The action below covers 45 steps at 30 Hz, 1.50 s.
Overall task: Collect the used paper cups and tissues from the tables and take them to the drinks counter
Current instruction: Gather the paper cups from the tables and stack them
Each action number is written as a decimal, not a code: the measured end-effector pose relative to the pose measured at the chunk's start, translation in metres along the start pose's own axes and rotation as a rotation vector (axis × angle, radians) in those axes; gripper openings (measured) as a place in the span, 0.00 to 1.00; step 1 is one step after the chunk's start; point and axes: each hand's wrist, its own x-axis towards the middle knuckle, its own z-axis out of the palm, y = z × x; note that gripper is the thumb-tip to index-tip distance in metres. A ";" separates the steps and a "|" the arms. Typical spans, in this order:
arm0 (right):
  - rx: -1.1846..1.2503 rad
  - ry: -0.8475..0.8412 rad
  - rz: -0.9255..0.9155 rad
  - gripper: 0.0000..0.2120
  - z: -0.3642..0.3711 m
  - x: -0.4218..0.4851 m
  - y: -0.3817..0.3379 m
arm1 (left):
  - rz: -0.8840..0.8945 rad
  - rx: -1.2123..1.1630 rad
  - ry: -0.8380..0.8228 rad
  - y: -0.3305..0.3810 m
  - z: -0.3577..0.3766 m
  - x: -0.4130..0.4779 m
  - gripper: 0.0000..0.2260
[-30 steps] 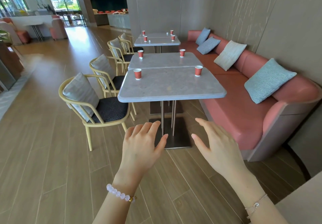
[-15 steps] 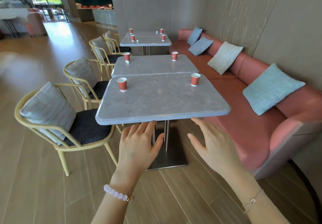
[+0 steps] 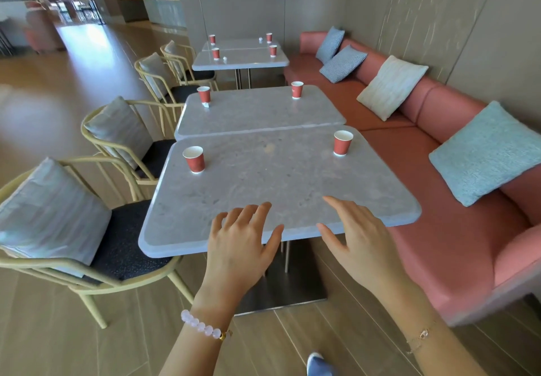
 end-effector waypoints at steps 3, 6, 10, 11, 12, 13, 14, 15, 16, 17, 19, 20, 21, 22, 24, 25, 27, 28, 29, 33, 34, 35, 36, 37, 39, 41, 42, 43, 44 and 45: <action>0.010 -0.018 -0.032 0.23 0.016 0.036 0.017 | -0.021 0.009 -0.014 -0.006 0.019 0.031 0.21; 0.016 0.000 -0.055 0.23 0.031 0.078 0.039 | -0.045 0.024 -0.006 -0.008 0.041 0.070 0.20; 0.014 0.038 -0.083 0.22 0.047 0.138 0.074 | -0.048 0.058 0.018 -0.004 0.071 0.129 0.18; 0.013 0.036 -0.089 0.22 0.049 0.153 0.083 | -0.054 0.062 0.013 -0.003 0.078 0.145 0.18; 0.014 0.032 -0.093 0.22 0.051 0.167 0.092 | -0.062 0.066 0.006 -0.001 0.084 0.159 0.17; 0.017 0.029 -0.095 0.22 0.053 0.180 0.100 | -0.069 0.067 0.002 0.000 0.090 0.173 0.17; 0.020 0.028 -0.099 0.21 0.054 0.193 0.108 | -0.073 0.068 0.005 0.003 0.095 0.186 0.17; 0.020 0.030 -0.107 0.21 0.055 0.205 0.116 | -0.075 0.070 0.009 0.005 0.101 0.198 0.17; 0.019 0.032 -0.115 0.21 0.057 0.216 0.123 | -0.077 0.071 0.014 0.006 0.107 0.210 0.17; 0.016 0.031 -0.122 0.20 0.059 0.226 0.130 | -0.083 0.071 0.016 0.007 0.114 0.220 0.17; 0.017 0.022 -0.128 0.20 0.065 0.245 0.141 | -0.102 0.061 0.007 0.008 0.124 0.237 0.17; 0.022 0.017 -0.128 0.20 0.068 0.253 0.146 | -0.112 0.058 -0.003 0.009 0.129 0.245 0.17; 0.030 0.010 -0.128 0.21 0.070 0.259 0.150 | -0.119 0.059 -0.013 0.009 0.133 0.250 0.17; 0.038 0.001 -0.128 0.21 0.073 0.264 0.152 | -0.122 0.060 -0.018 0.009 0.136 0.255 0.17; 0.048 -0.019 -0.131 0.20 0.079 0.272 0.157 | -0.122 0.056 -0.021 0.009 0.142 0.265 0.18; 0.052 -0.023 -0.132 0.20 0.082 0.276 0.159 | -0.123 0.051 -0.025 0.008 0.145 0.269 0.18; 0.063 -0.017 -0.124 0.20 0.089 0.282 0.163 | -0.125 0.040 -0.025 0.005 0.151 0.276 0.18; 0.065 -0.011 -0.119 0.20 0.092 0.284 0.164 | -0.124 0.035 -0.026 0.004 0.153 0.279 0.17; 0.067 -0.008 -0.113 0.20 0.095 0.286 0.166 | -0.122 0.030 -0.034 0.002 0.156 0.281 0.17; 0.063 -0.002 -0.078 0.19 0.102 0.289 0.168 | -0.089 0.008 -0.083 -0.005 0.165 0.291 0.17; 0.057 0.000 -0.068 0.19 0.104 0.289 0.169 | -0.081 0.004 -0.092 -0.007 0.167 0.293 0.17; 0.049 0.000 -0.058 0.19 0.105 0.289 0.169 | -0.075 -0.003 -0.100 -0.008 0.170 0.294 0.17; 0.041 0.000 -0.049 0.19 0.105 0.289 0.169 | -0.070 -0.010 -0.107 -0.009 0.173 0.296 0.17; 0.036 0.004 -0.038 0.19 0.106 0.289 0.169 | -0.064 -0.018 -0.115 -0.010 0.176 0.298 0.17; 0.031 0.010 -0.011 0.20 0.107 0.288 0.170 | -0.046 -0.032 -0.128 -0.009 0.184 0.301 0.17; 0.017 -0.002 0.013 0.20 0.108 0.288 0.173 | -0.025 -0.049 -0.140 -0.007 0.190 0.303 0.18; 0.012 -0.011 0.023 0.19 0.109 0.287 0.175 | -0.015 -0.055 -0.147 -0.006 0.193 0.304 0.18; 0.011 -0.020 0.033 0.19 0.111 0.287 0.177 | -0.005 -0.060 -0.154 -0.005 0.197 0.305 0.18; 0.011 -0.026 0.042 0.19 0.112 0.287 0.180 | 0.003 -0.061 -0.159 -0.004 0.201 0.306 0.18; 0.011 -0.028 0.051 0.18 0.114 0.287 0.183 | 0.011 -0.062 -0.164 -0.004 0.205 0.307 0.17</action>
